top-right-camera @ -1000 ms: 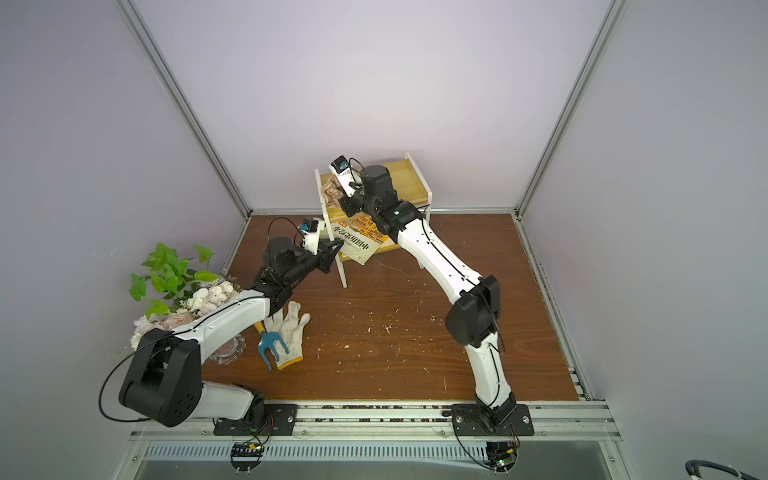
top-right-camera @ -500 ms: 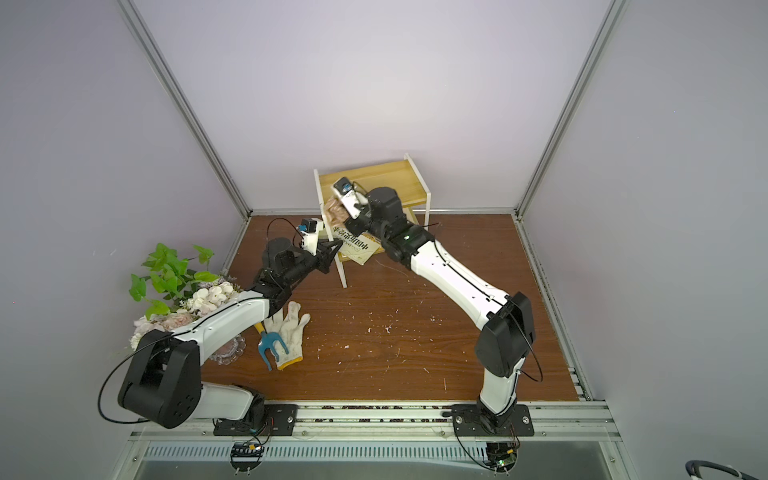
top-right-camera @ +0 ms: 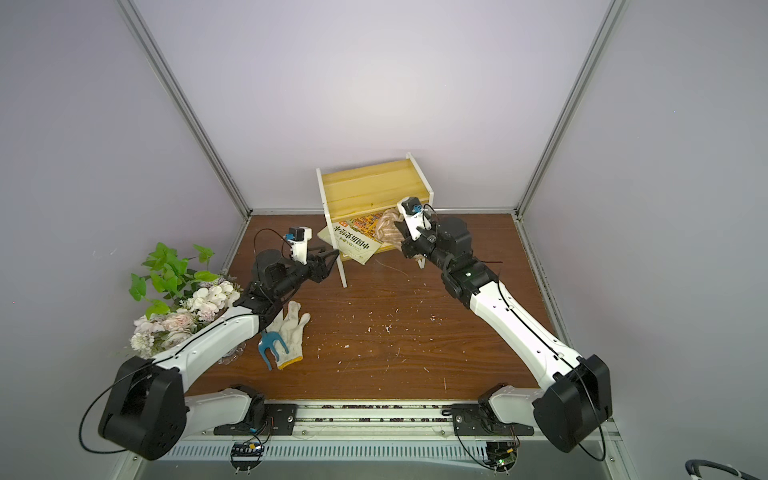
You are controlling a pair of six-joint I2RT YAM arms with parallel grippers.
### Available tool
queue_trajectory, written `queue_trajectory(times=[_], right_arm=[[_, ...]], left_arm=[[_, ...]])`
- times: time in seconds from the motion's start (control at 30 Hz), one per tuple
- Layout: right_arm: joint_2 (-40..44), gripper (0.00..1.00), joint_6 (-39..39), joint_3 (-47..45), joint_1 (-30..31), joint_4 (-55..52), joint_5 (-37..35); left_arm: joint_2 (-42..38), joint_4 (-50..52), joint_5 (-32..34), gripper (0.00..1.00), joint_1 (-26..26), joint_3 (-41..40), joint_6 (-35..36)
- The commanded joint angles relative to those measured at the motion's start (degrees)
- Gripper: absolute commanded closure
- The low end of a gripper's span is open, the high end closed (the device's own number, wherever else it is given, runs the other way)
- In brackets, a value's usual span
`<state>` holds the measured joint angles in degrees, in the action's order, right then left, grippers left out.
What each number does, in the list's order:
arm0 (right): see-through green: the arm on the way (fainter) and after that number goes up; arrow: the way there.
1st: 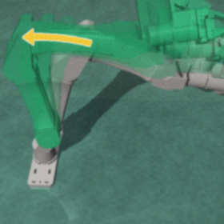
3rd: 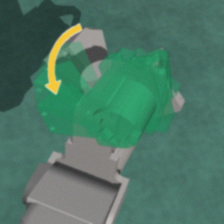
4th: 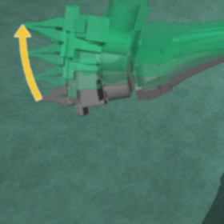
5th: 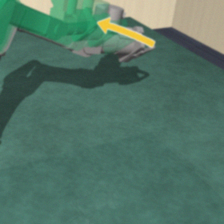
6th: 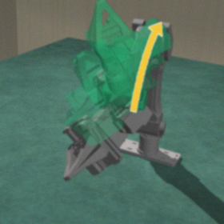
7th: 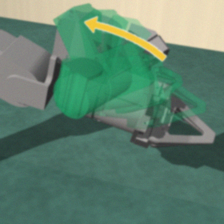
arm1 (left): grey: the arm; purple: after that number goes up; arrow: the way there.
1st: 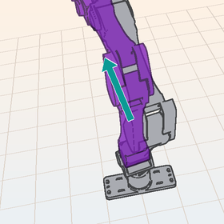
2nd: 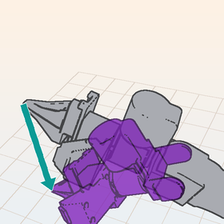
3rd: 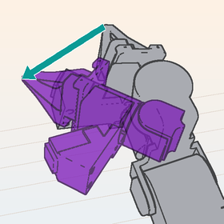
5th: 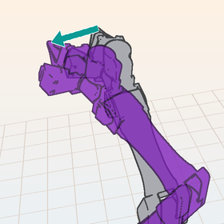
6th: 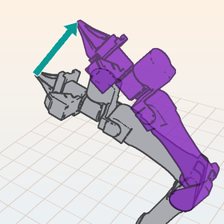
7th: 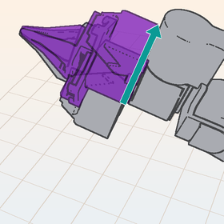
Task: Wipe the bookshelf clean with a cloth
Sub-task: Adjust the distractor on the shelf, then adjust the cleaning item.
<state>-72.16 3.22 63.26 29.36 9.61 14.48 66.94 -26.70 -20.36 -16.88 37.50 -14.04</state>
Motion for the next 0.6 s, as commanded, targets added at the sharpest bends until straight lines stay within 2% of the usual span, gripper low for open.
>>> queue_trajectory(times=[0.0,0.13,0.23,0.33,0.47,0.57], right_arm=[[3.99,1.0,-6.83,-4.25,0.25,9.22,14.32],[8.31,1.0,-8.02,-11.2,0.25,12.54,20.65],[10.84,1.0,-11.17,-16.37,0.73,17.79,25.73],[11.42,1.0,-13.88,-19.3,2.54,23.3,28.51],[10.43,1.0,-18.95,-21.42,3.88,32.1,30.84],[9.53,1.0,-19.6,-21.05,4.0,33.02,31.43]], left_arm=[[-6.73,-5.03,-2.3,0.33,0.57,-3.62,-3.67],[-15.07,-11.57,-12.45,0.22,-2.52,-9.8,-4.47],[-16.63,-8.19,-12.82,0.2,-11.26,-8.6,-1.54],[-12.59,-5.29,-16.48,0.2,-15.56,-4.22,-0.38],[-4.88,-6.79,-25.9,0.19,-17.48,1.76,-0.44],[0.35,-10.33,-31.56,0.21,-18.55,4.75,-1.66]])
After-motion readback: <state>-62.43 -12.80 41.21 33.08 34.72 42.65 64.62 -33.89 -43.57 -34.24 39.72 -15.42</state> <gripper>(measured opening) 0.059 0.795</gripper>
